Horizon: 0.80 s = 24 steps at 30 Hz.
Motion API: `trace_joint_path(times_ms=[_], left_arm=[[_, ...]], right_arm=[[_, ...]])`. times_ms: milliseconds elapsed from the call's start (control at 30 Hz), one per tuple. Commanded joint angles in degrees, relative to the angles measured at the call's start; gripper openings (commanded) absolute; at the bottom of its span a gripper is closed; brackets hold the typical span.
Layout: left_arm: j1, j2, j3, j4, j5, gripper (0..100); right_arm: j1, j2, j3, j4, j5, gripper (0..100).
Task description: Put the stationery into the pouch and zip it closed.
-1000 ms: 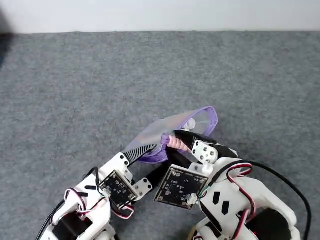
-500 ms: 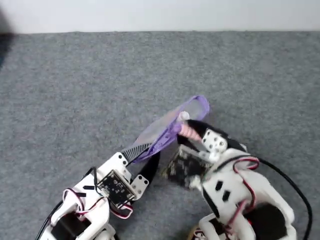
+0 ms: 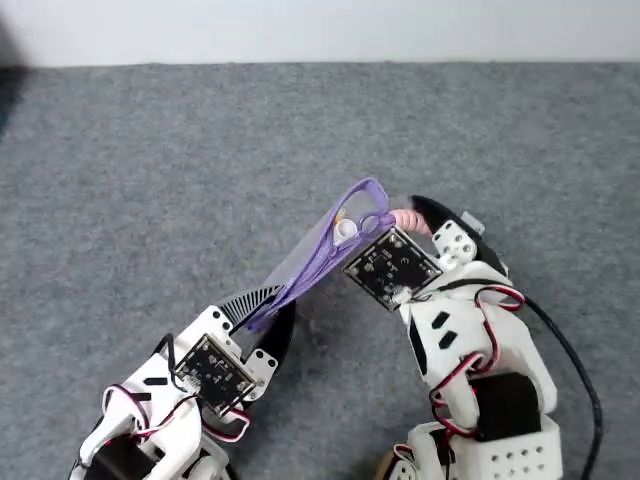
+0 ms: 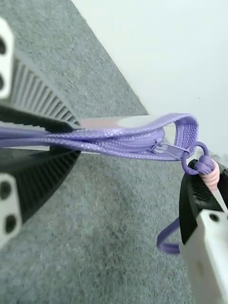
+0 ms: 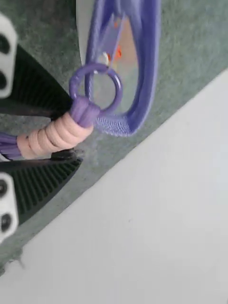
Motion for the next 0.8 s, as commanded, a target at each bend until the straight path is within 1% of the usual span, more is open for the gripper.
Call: trace_joint_path(times_ms=[0,133,300,433,600,767], left_arm=[[-1.5,-0.8,-3.5,0.6,0.1,1],[-1.5,-0.9,-3.6,0.6,0.1,1],[-1.5,-0.9,-3.6,0.8,0.1,1],[-1.5,-0.9,-3.6,0.7,0.1,1],[-1.3,-0.9,-3.6,0.6,0.1,1],[-1.3,-0.9,-3.6,0.6,0.1,1]], right_arm=[[4.8,-0.3,1.1,-6.1,-1.0,0.8],[7.9,2.0,4.0,-12.8,-0.9,0.8],[12.5,9.6,4.0,-22.5,-1.0,0.8],[16.3,15.3,4.0,-28.3,-0.9,0.8],[19.6,20.6,4.0,-31.1,-0.6,0.8],[20.4,23.3,4.0,-32.6,-0.7,0.8]])
